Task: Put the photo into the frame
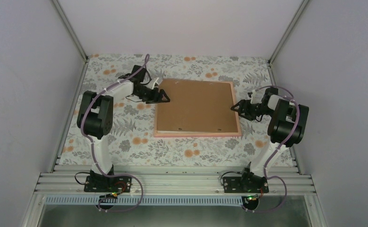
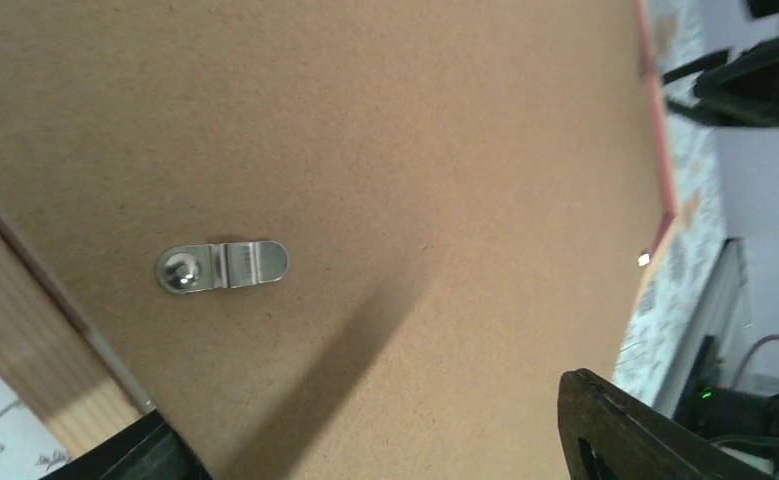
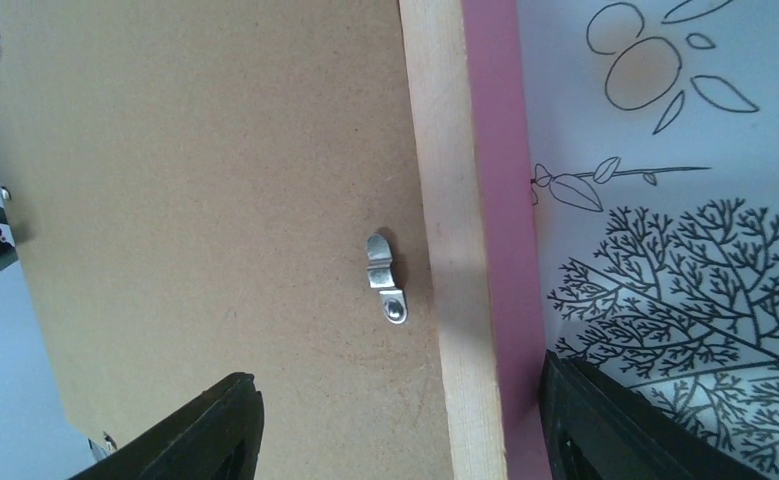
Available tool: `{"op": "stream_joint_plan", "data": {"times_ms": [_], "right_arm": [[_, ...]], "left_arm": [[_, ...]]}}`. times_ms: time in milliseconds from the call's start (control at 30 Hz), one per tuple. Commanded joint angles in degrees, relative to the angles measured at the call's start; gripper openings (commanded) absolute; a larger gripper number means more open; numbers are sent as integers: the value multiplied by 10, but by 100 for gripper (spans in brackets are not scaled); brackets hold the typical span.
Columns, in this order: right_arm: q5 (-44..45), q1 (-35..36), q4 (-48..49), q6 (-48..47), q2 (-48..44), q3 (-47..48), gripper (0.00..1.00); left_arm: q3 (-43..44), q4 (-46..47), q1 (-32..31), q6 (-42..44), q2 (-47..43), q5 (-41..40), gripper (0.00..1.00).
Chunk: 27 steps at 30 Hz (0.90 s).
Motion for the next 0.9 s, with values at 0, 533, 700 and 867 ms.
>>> {"op": "stream_joint_plan", "data": {"times_ms": [0, 533, 700, 867], "right_arm": [[-20, 8, 11, -1, 11, 0, 69], [-43, 27, 35, -4, 14, -35, 65], [-37, 42, 34, -8, 10, -38, 62], [7, 41, 34, -22, 2, -37, 60]], "left_arm": [[16, -108, -22, 107, -10, -83, 81], [1, -59, -5, 206, -82, -262, 79], [-6, -59, -10, 237, -58, -313, 77], [-48, -35, -15, 255, -62, -338, 69]]}}
